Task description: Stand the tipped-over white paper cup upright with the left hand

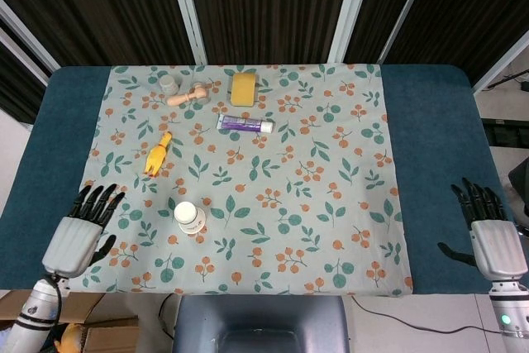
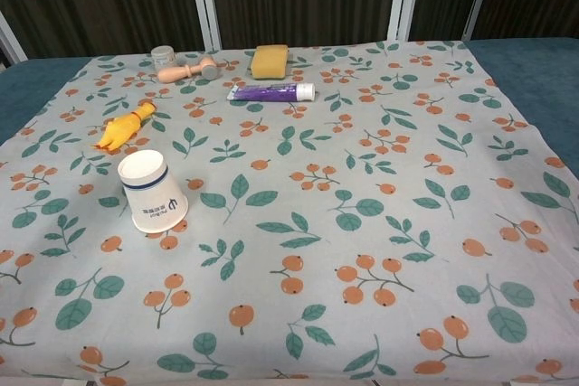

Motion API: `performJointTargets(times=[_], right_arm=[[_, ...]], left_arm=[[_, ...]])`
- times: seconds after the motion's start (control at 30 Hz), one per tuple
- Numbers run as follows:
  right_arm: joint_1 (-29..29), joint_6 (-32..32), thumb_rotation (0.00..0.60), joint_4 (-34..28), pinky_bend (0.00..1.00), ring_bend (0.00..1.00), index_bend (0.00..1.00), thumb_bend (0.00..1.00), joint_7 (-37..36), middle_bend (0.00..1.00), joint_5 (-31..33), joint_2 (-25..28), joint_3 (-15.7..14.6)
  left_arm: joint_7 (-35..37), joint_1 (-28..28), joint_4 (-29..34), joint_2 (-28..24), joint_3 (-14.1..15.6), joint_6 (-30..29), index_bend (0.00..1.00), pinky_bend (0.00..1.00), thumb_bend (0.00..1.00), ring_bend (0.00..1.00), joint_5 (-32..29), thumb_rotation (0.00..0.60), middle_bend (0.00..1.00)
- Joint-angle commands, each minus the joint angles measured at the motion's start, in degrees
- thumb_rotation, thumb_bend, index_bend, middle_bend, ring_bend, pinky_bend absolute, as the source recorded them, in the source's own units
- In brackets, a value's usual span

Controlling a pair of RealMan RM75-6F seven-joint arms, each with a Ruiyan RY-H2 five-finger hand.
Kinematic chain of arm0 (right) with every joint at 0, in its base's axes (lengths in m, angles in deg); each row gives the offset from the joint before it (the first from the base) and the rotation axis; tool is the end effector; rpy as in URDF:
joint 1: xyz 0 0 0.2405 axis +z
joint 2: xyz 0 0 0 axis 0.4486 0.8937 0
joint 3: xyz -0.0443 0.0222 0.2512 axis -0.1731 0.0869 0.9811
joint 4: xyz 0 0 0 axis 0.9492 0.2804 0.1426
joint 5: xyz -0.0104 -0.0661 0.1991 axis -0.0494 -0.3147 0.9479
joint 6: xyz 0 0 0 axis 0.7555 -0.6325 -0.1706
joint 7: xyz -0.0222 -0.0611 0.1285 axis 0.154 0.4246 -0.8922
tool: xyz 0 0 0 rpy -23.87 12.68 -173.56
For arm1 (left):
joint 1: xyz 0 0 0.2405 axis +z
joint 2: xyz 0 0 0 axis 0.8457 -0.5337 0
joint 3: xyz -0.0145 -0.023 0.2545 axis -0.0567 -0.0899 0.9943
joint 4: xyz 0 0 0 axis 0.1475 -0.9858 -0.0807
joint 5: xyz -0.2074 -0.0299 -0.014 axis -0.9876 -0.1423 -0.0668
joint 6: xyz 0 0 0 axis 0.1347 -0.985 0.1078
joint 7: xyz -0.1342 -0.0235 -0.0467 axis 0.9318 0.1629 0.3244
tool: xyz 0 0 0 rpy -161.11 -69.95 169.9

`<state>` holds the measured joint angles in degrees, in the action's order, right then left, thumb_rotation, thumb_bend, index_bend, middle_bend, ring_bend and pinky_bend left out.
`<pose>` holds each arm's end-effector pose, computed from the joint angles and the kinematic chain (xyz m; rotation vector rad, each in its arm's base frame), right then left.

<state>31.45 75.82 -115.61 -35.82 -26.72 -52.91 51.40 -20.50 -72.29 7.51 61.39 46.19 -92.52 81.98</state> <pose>-0.3138 -0.1851 0.1642 1.3889 -0.8383 0.8654 -0.2419 0.2213 0.1111 -1.7257 -0.6051 -0.8682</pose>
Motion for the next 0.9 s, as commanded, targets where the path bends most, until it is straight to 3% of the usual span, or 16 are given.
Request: performJointTargets(times=[0.03,0.3,0.47,0.67,0.9], right_arm=[[-0.14,-0.05,0.6,0.08,0.0,0.0,0.0,0.07,-0.25,0.0,0.36,0.15,0.11],[-0.54,0.08,0.6,0.67,0.0,0.0,0.0,0.07,-0.76,0.0,0.19,0.05,-0.26],[-0.72,0.35,0.6,0.95,0.0,0.0,0.0,0.07,-1.38,0.0,-0.1,0.25,-0.35],[-1.3,2.22,0.6,1.3,0.0,0.0,0.0,0.07,-2.65,0.0,-1.18,0.56,-0.19],[-1.43,1.22,0.6,1.44,0.0,0.0,0.0,0.07,-2.91,0.0,-0.29,1.18,-0.34]], left_arm=[[-5.72,-4.42,3.12,1.79,-1.32,5.85,0.0,0.0,0.35,0.0,-0.51,0.6,0.0],[-17.45,-11.52,5.68,5.95,-3.19,16.83,0.0,0.0,0.33,0.0,-7.48,0.6,0.0],[-23.7,-14.3,5.59,8.3,-3.77,19.69,0.0,0.0,0.33,0.0,-11.64,0.6,0.0],[-37.79,-17.82,4.42,10.33,-3.41,22.11,0.0,0.0,0.32,0.0,-18.86,0.6,0.0],[-43.2,-21.02,3.75,11.42,-2.25,23.86,0.0,0.0,0.32,0.0,-26.34,0.6,0.0]])
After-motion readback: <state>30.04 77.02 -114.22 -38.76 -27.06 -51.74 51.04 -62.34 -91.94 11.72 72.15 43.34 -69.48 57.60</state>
